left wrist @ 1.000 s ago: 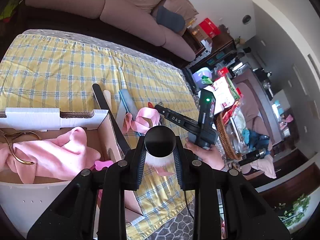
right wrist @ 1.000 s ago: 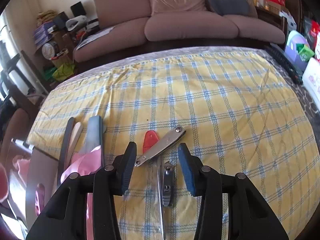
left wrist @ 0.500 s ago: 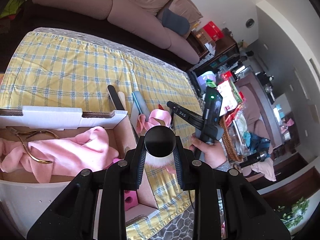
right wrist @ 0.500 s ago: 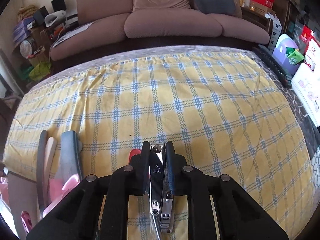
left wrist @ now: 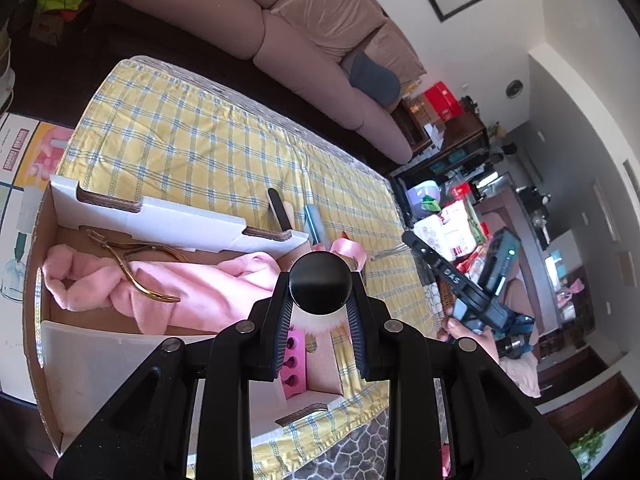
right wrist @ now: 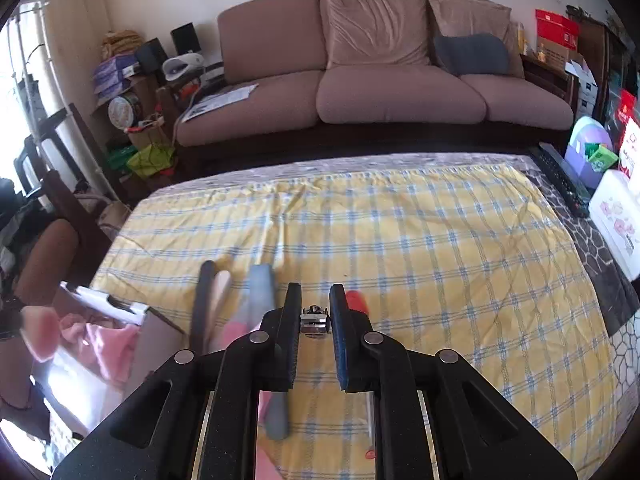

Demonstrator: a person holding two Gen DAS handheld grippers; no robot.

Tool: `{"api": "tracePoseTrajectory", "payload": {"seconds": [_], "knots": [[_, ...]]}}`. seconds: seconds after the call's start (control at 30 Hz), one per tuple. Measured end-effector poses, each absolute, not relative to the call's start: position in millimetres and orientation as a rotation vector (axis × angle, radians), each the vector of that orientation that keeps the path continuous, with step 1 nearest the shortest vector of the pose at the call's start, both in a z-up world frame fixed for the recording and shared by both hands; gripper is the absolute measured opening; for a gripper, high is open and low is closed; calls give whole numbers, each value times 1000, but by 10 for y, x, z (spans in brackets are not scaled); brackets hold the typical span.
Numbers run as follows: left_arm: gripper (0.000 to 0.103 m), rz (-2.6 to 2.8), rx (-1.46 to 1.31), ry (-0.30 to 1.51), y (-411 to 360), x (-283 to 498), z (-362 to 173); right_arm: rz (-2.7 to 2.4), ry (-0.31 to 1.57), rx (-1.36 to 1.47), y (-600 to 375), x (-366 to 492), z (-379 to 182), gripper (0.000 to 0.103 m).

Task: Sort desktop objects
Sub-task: 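Lower the brush into the box and open the left tool while the right tool carries the clipper over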

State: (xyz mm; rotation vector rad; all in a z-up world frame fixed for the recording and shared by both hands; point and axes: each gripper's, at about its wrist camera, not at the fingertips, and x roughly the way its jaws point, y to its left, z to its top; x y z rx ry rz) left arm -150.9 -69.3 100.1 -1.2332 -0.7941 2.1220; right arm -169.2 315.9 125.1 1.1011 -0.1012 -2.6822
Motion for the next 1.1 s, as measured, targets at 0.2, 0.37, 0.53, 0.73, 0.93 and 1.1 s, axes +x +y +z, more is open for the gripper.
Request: {"api": "tracePoseTrajectory", "payload": {"seconds": [0.2, 0.37, 0.53, 0.73, 0.93, 1.1], "knots": [[25, 2094, -1282, -875, -860, -1599, 712, -2552, -63, 1010, 2608, -1459, 1594, 13], [25, 2074, -1313, -900, -858, -1716, 525, -2442, 25, 1005, 2061, -1333, 1666, 13], [25, 2061, -1356, -940, -848, -1822, 327, -2368, 61, 1085, 1639, -1360, 1412, 13], [26, 2109, -1436, -906, -888, -1894, 102, -2335, 211, 1213, 1233, -1470, 1030, 12], [53, 2148, -1411, -910, -938, -1804, 240, -2334, 327, 1284, 1093, -1622, 856, 11], [58, 2176, -1326, -997, -1120, -1744, 441, -2276, 383, 1320, 940, -1735, 844, 12]]}}
